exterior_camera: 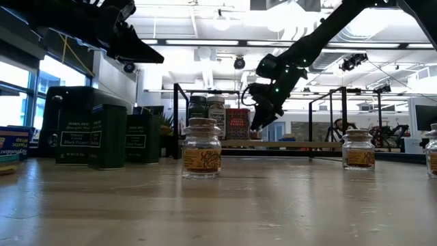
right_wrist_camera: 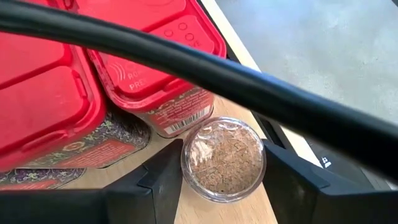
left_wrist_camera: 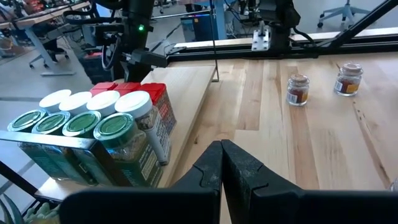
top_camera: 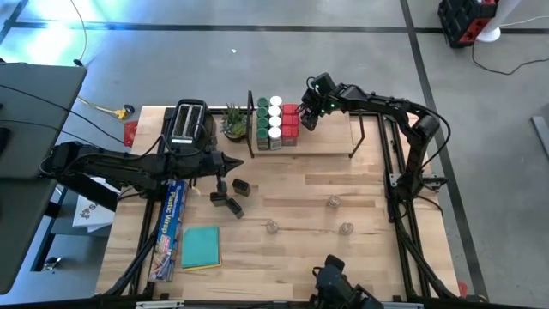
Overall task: Shelf spices
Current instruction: Put the top left brown seasoning bottle on the shelf, then put the bottom left brown seasoning bottle on the shelf aligned with the other brown seasoning bottle
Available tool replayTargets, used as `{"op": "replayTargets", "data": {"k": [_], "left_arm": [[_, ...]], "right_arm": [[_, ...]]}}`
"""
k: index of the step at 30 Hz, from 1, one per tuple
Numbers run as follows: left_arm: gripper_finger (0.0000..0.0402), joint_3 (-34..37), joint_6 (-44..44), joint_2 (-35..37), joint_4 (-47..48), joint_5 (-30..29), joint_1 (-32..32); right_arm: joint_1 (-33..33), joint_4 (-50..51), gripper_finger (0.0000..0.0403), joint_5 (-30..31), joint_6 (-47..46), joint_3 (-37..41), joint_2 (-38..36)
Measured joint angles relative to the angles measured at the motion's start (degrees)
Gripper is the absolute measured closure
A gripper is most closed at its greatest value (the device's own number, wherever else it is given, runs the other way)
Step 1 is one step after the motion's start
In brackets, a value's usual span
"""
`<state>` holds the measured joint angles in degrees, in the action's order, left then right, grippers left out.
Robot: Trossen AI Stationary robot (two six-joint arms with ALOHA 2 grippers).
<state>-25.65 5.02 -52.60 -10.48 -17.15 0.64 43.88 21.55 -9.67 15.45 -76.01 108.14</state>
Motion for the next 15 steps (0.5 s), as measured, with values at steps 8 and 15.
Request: {"op": "replayTargets", "data": {"k": [8,15], "left_arm": [[0.0402,0.0,-0.3,0.0,-0.1,0.1,0.0],[0.0402,0.0,-0.3,0.0,-0.1,0.1,0.0]], "right_arm": [[0.0,0.1,0.0150,0.0,1.1,0.0,0.0],[0.0,2.4,0.0112,0.0,3.2,0.0,-3.2]]}}
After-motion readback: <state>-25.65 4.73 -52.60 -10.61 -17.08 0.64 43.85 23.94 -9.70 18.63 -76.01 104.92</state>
